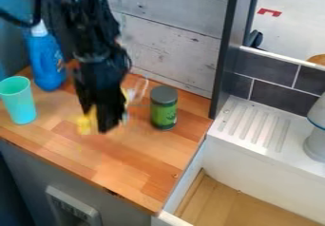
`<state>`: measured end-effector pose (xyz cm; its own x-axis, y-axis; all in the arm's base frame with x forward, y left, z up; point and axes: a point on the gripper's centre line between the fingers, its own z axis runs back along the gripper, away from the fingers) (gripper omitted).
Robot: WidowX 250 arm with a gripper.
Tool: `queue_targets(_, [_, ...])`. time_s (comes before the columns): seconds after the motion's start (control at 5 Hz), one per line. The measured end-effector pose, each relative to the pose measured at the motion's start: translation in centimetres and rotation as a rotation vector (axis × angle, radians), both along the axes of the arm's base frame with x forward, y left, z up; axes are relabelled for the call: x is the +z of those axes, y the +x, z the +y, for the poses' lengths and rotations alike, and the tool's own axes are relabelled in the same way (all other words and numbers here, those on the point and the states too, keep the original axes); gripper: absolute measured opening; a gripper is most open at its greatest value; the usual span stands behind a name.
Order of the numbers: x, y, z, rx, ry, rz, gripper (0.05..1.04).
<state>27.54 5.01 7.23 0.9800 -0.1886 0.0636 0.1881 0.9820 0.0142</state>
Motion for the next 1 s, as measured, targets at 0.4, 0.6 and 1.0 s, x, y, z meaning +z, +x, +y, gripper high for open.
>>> queue_targets(0.4, [0.3, 5.2, 3.9, 0.165, 0.077, -0.02, 0.451])
queue_targets(0.6, [-0.7, 7.0, 6.2, 0.219, 0.063, 0.011, 0.451])
queue_targets(1.0, [-5.2, 9.3, 8.6, 0.277, 0.028, 0.15, 0.451])
